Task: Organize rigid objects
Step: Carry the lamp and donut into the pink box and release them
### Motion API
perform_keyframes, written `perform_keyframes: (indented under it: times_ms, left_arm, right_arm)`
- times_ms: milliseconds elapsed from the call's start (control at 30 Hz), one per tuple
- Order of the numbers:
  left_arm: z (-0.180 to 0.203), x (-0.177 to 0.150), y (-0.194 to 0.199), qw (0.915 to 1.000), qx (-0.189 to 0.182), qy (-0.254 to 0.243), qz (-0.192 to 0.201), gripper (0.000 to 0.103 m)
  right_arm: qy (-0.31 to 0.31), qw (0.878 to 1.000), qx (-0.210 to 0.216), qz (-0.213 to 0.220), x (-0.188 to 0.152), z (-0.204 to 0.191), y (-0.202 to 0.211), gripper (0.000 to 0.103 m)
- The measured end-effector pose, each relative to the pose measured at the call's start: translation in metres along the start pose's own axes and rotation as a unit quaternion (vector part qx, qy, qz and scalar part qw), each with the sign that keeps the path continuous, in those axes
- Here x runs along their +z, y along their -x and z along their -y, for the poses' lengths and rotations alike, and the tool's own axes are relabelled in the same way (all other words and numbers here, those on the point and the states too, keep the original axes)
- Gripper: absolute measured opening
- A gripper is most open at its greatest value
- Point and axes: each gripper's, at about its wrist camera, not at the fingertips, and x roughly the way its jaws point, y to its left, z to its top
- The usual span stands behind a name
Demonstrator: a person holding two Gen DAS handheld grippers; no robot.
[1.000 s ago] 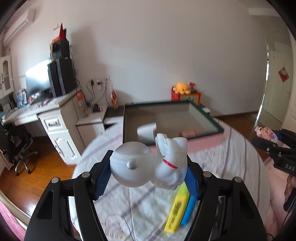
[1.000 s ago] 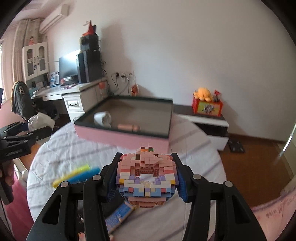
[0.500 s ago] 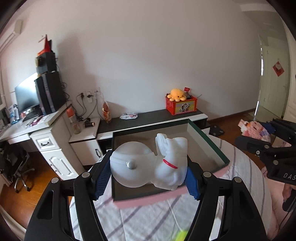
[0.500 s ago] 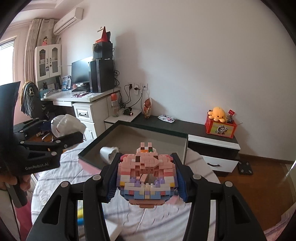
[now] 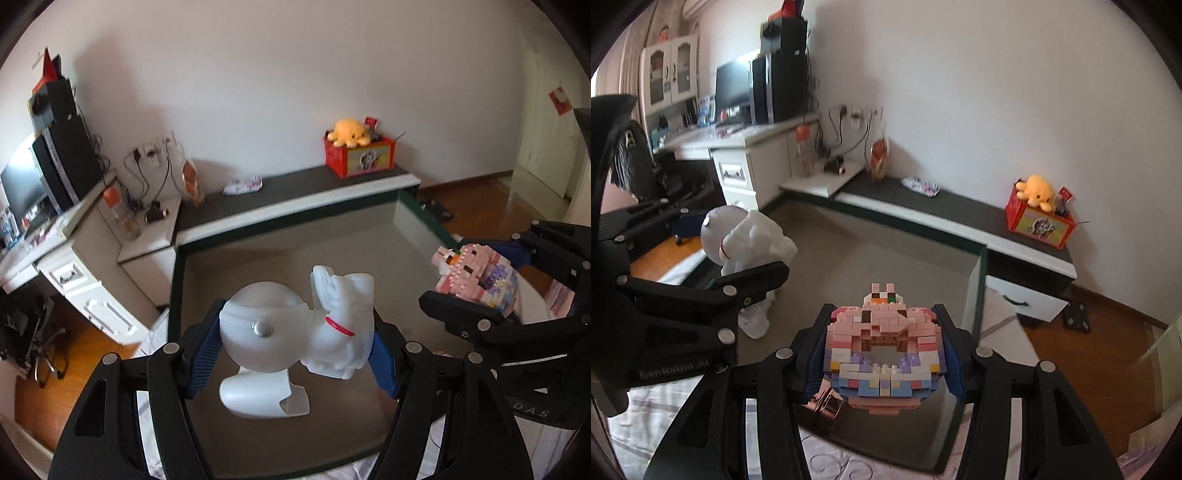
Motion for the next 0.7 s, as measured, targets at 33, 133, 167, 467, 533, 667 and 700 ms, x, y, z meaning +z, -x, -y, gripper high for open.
perform_keyframes:
  times_ms: [33, 133, 167, 467, 533, 667, 700]
  left_arm:
    - [-0.001, -0.002, -0.007, 0.9999, -0.003, 0.007, -0.008, 0.07]
    - [0.0, -0.008, -0.019, 0.9998, 0.001, 0.004, -0.019, 0.07]
    - [0.0, -0.01, -0.023, 0.9997, 0.001, 0.005, -0.022, 0.07]
    - [-0.005, -0.019, -0.033, 0.9996, 0.011, 0.013, -0.023, 0.073]
    - [-0.008, -0.021, -0.035, 0.9994, 0.011, 0.017, -0.028, 0.075]
    - [-0.019, -0.025, -0.028, 0.9993, 0.01, 0.033, -0.015, 0.086]
    - [-0.021, -0.025, -0.026, 0.9992, 0.003, 0.039, -0.008, 0.092]
  right_arm:
    - [0.0, 1.0, 0.0, -0.004, -0.001, 0.001, -0.005, 0.053]
    - [0.002, 1.0, 0.004, -0.023, -0.004, 0.003, -0.02, 0.053]
    - [0.005, 1.0, 0.005, -0.029, -0.005, 0.003, -0.025, 0.053]
    - [0.006, 0.999, 0.012, -0.044, -0.012, 0.003, -0.043, 0.053]
    - [0.007, 0.999, 0.012, -0.046, -0.011, 0.003, -0.045, 0.053]
    - [0.001, 0.999, 0.013, -0.048, -0.011, 0.002, -0.05, 0.053]
    - [0.0, 0.999, 0.01, -0.046, -0.012, 0.002, -0.05, 0.053]
